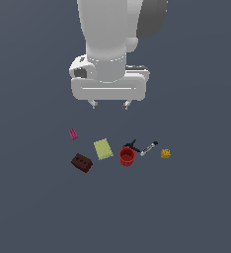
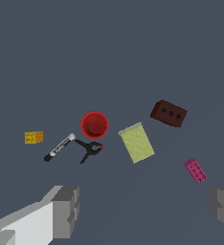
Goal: Pick up a designated object from a clutter of objects.
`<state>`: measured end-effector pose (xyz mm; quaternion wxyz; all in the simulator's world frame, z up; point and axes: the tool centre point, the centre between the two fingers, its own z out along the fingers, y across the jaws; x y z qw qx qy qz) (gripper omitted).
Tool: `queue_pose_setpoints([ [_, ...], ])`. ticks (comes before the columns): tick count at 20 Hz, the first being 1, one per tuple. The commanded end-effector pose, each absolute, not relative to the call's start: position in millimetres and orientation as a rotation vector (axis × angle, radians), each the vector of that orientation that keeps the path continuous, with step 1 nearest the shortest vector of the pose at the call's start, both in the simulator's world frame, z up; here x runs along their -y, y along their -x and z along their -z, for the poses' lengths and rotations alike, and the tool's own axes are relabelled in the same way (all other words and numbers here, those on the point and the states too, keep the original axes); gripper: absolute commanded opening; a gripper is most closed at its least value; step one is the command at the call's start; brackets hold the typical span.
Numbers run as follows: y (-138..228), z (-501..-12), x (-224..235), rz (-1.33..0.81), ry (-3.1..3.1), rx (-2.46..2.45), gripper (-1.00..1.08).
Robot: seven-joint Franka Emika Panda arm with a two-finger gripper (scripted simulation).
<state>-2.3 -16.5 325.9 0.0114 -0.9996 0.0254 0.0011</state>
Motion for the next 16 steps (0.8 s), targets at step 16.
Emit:
queue_pose_setpoints([
  [16, 4.2, -331.1, 19.2, 0.019, 3.131, -0.120, 1.00],
])
